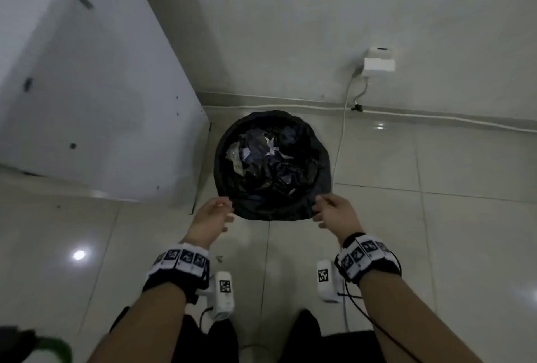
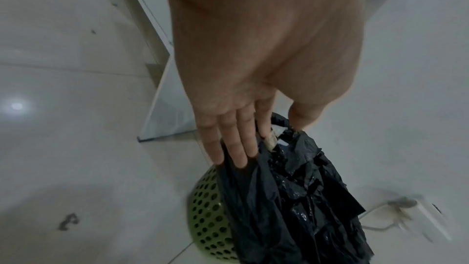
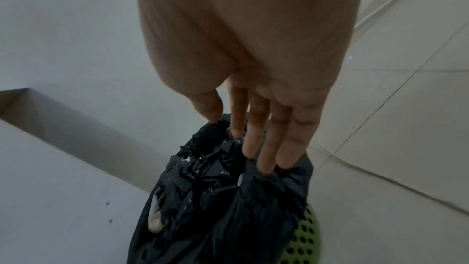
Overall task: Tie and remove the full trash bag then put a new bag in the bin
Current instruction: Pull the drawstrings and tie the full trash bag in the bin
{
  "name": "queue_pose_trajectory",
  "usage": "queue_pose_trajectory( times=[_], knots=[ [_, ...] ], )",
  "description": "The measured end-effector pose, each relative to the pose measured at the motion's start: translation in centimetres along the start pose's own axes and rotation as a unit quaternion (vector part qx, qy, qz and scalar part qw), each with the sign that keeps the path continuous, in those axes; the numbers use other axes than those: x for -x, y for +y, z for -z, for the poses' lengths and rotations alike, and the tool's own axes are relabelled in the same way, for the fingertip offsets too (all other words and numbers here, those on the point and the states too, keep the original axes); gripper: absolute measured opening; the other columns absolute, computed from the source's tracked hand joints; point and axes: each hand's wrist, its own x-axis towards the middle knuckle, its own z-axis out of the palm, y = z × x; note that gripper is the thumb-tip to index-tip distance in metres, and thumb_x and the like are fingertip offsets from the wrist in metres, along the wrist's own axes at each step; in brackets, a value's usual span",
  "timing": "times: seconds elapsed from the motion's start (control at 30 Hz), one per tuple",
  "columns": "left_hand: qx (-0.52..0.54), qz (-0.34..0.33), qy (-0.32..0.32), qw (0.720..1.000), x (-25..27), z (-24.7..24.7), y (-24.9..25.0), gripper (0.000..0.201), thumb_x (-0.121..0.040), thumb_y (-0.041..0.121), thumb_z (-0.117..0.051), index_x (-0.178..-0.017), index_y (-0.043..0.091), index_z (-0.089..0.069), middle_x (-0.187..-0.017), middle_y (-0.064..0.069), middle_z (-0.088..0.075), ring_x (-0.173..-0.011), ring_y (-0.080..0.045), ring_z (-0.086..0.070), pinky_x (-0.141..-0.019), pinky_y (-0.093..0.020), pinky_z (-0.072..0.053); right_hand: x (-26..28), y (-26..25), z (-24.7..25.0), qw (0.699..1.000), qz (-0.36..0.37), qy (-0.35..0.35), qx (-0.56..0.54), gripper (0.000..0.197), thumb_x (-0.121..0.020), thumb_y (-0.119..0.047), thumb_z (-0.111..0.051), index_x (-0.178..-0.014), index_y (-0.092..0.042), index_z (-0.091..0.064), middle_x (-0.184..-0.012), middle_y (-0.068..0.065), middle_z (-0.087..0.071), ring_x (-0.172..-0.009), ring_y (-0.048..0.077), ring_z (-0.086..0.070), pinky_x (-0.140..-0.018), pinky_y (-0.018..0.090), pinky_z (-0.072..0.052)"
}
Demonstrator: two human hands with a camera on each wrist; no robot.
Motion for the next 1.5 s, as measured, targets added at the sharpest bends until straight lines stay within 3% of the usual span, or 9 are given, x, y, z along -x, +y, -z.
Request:
queue_pose_trajectory(
  times=[0.17,0.3,0.4,0.53,0.9,1.0,1.1,1.3,1.5],
  knots=[
    [0.03,-0.14,0.1,0.985,-8.0,-2.9,-2.2,0.039,-0.098,0.024,-0.056,-0.136,0.013,-0.054,-0.127,-0.008,-0.064,-0.118,-0.029,-0.061,-0.102,-0.038,-0.049,-6.5,2.9,-2.9,0.981,0.028,0.19,-0.026,0.032,-0.089,-0.049,-0.061,-0.083,-0.017,-0.063,-0.087,0.007,-0.069,-0.087,0.031,-0.065,-0.083,0.043,-0.055],
    [0.043,-0.158,0.124,0.979,-11.3,-4.5,-3.8,0.052,-0.104,0.029,-0.042,-0.155,0.022,-0.03,-0.157,-0.007,-0.036,-0.141,-0.031,-0.04,-0.117,-0.04,-0.031,-8.9,4.7,-5.5,0.953,-0.014,0.257,-0.157,0.061,-0.079,-0.059,-0.069,-0.112,-0.01,-0.057,-0.115,0.013,-0.061,-0.105,0.033,-0.062,-0.09,0.044,-0.054],
    [0.113,-0.122,0.086,0.982,-12.1,-4.2,-4.2,0.052,-0.104,0.038,-0.041,-0.153,0.04,-0.025,-0.153,-0.001,-0.042,-0.134,-0.034,-0.048,-0.104,-0.057,-0.047,-9.5,5.1,-6.5,0.939,-0.082,0.148,-0.299,0.082,-0.074,-0.071,-0.066,-0.133,-0.016,-0.049,-0.125,0.006,-0.058,-0.112,0.032,-0.06,-0.098,0.048,-0.052],
    [0.233,0.001,-0.01,0.972,-11.2,-2.8,-4.8,0.056,-0.096,0.058,-0.052,-0.143,0.028,-0.048,-0.132,-0.001,-0.063,-0.109,-0.025,-0.063,-0.074,-0.04,-0.059,-8.2,5.7,-6.8,0.907,-0.092,0.08,-0.403,0.067,-0.076,-0.065,-0.072,-0.122,-0.018,-0.06,-0.117,0.011,-0.066,-0.105,0.035,-0.066,-0.093,0.053,-0.055],
    [0.393,0.019,-0.01,0.919,-9.9,1.2,-3.4,0.037,-0.096,0.035,-0.063,-0.123,0.01,-0.063,-0.112,-0.013,-0.071,-0.106,-0.029,-0.067,-0.085,-0.044,-0.056,-4.6,4.2,-6.2,0.862,-0.013,0.123,-0.492,0.031,-0.092,-0.004,-0.061,-0.122,-0.01,-0.066,-0.12,0.013,-0.068,-0.102,0.029,-0.066,-0.088,0.045,-0.055],
    [0.502,0.002,-0.04,0.864,-9.8,2.0,-1.2,0.035,-0.098,0.039,-0.058,-0.116,0.009,-0.065,-0.114,-0.012,-0.07,-0.105,-0.027,-0.066,-0.076,-0.039,-0.062,-5.7,2.0,-4.3,0.857,-0.014,0.047,-0.512,0.013,-0.098,-0.014,-0.052,-0.101,-0.013,-0.065,-0.13,0.012,-0.06,-0.097,0.025,-0.065,-0.083,0.038,-0.057],
    [0.508,0.039,-0.107,0.854,-10.1,1.8,0.6,0.051,-0.099,0.047,-0.05,-0.127,0.006,-0.063,-0.126,-0.018,-0.068,-0.117,-0.033,-0.063,-0.096,-0.047,-0.054,-7.0,-0.7,-2.0,0.837,-0.078,-0.023,-0.542,0.03,-0.101,-0.03,-0.05,-0.115,-0.011,-0.066,-0.122,0.015,-0.068,-0.104,0.033,-0.065,-0.08,0.046,-0.054],
    [0.398,-0.044,-0.01,0.916,-10.7,2.8,4.7,0.032,-0.1,0.031,-0.056,-0.124,0.01,-0.063,-0.108,-0.011,-0.075,-0.093,-0.025,-0.068,-0.075,-0.036,-0.057,-9.4,-5.0,1.9,0.893,-0.002,0.052,-0.447,0.023,-0.086,-0.009,-0.058,-0.108,-0.01,-0.064,-0.126,0.017,-0.064,-0.106,0.033,-0.065,-0.08,0.044,-0.056],
    [0.414,-0.082,-0.104,0.901,-10.0,3.7,7.2,0.045,-0.098,0.04,-0.055,-0.127,0.008,-0.065,-0.131,-0.015,-0.066,-0.121,-0.031,-0.062,-0.102,-0.046,-0.049,-8.1,-5.7,2.2,0.962,0.033,0.016,-0.272,0.02,-0.088,-0.023,-0.073,-0.104,-0.012,-0.068,-0.099,0.015,-0.074,-0.085,0.032,-0.073,-0.067,0.043,-0.061]
  ],
)
